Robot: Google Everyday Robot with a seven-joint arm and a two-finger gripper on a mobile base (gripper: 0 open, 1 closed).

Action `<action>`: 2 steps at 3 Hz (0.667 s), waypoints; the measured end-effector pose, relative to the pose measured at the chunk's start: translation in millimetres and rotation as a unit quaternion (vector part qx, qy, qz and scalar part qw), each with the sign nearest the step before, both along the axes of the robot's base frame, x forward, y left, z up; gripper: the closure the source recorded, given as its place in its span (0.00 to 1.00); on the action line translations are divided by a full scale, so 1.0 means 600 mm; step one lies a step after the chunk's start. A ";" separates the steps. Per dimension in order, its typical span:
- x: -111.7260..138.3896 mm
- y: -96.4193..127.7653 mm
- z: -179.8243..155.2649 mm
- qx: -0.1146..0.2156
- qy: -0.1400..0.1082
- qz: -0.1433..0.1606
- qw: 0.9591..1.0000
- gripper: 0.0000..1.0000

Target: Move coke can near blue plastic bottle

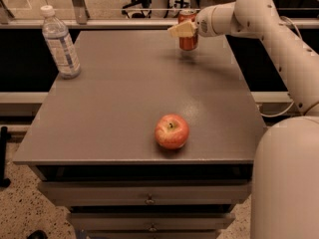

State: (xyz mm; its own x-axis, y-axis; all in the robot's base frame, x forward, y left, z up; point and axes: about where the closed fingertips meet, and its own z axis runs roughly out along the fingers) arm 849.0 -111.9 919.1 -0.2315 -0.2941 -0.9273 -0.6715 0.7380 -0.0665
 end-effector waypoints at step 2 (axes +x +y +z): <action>-0.053 0.104 0.062 0.025 -0.043 0.101 0.994 1.00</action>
Offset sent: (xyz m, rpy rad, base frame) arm -0.0247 0.0424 0.0325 0.0432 -0.0632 0.1449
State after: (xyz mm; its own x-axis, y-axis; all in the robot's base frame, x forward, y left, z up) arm 817.0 -49.7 956.2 -0.0921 -0.2786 -0.9560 -0.7993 0.5932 -0.0959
